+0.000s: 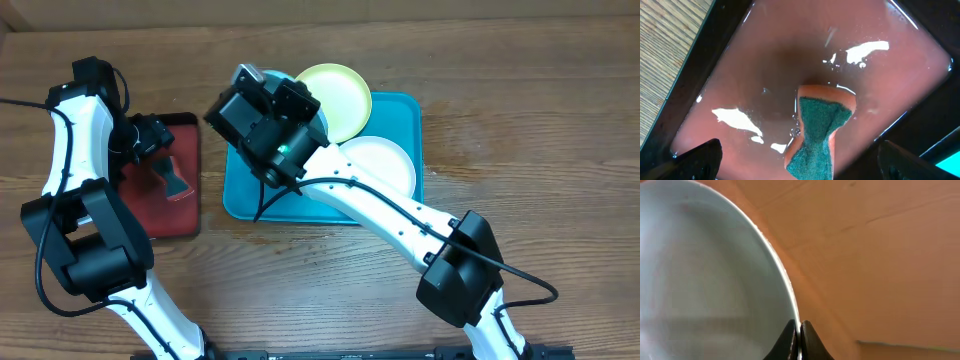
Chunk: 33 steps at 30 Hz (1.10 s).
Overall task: Clean dirty plates on tray and stack at the side
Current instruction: 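Carry light blue plate right and set it on table with right gripper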
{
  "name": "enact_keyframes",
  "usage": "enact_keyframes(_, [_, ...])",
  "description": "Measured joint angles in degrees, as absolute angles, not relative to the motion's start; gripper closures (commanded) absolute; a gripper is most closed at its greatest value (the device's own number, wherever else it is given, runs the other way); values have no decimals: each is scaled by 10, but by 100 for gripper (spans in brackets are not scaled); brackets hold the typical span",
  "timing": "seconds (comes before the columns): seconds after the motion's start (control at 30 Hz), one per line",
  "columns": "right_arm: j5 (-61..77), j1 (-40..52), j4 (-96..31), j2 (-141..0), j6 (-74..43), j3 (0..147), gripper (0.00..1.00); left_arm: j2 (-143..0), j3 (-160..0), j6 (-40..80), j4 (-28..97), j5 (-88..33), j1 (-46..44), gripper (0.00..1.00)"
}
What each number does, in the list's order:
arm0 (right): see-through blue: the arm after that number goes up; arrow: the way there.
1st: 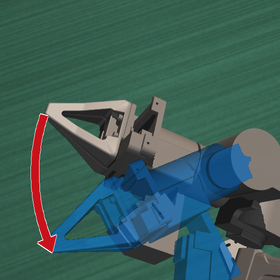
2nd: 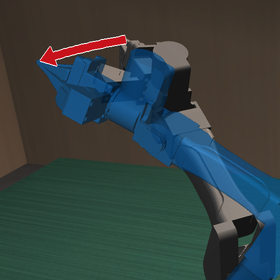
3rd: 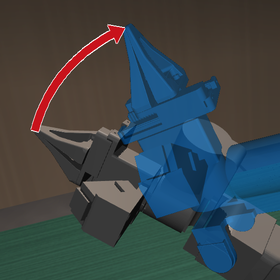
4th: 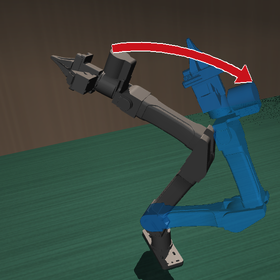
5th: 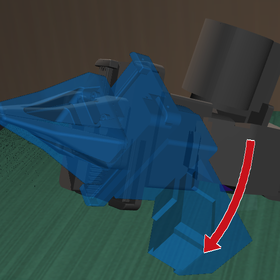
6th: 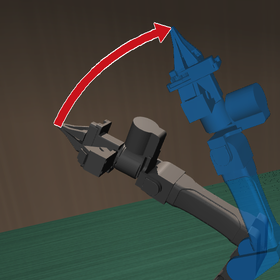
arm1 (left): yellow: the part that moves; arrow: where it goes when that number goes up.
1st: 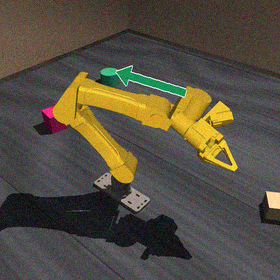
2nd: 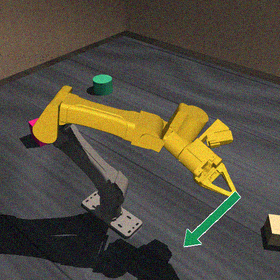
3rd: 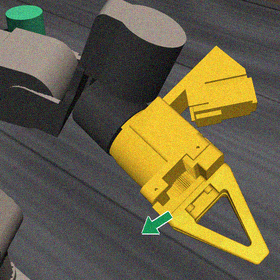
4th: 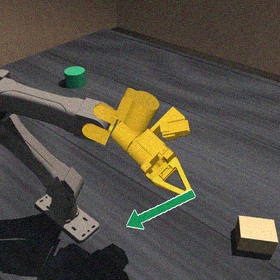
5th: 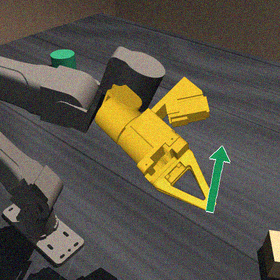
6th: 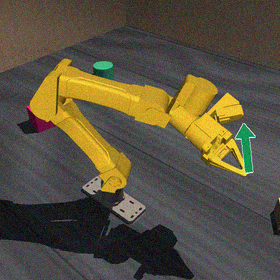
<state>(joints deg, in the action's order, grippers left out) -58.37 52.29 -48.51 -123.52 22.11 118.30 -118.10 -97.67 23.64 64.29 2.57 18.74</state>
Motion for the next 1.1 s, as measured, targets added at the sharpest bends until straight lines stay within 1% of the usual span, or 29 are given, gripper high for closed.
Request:
enact_keyframes(0.1, [-633, 524, -462, -1235, 250, 1183, 96, -1181, -977, 236, 643, 26, 187, 0])
enact_keyframes(0.37, [-650, 525, -462, -1235, 265, 1183, 96, -1181, -977, 236, 643, 26, 187, 0])
enact_keyframes(0.47, [-594, 524, -479, -1235, 239, 1183, 96, -1181, -977, 236, 643, 26, 187, 0])
enact_keyframes(0.63, [-376, 498, -508, -1235, 171, 1183, 96, -1181, -977, 236, 645, 26, 187, 0])
enact_keyframes(0.67, [-357, 492, -509, -1235, 161, 1183, 96, -1181, -977, 236, 645, 26, 187, 0])
enact_keyframes(0.77, [-298, 448, -522, -1235, 108, 1183, 96, -1181, -977, 236, 645, 26, 187, 0])
enact_keyframes(0.87, [-258, 378, -554, -1235, 49, 1183, 96, -1181, -977, 236, 645, 26, 187, 0])
enact_keyframes(0.97, [-201, 283, -594, -1235, 2, 1183, 96, -1181, -977, 236, 645, 26, 187, 0])
enact_keyframes(1.1, [-123, 163, -632, -1235, -30, 1183, 96, -1181, -977, 236, 644, 26, 187, 0])
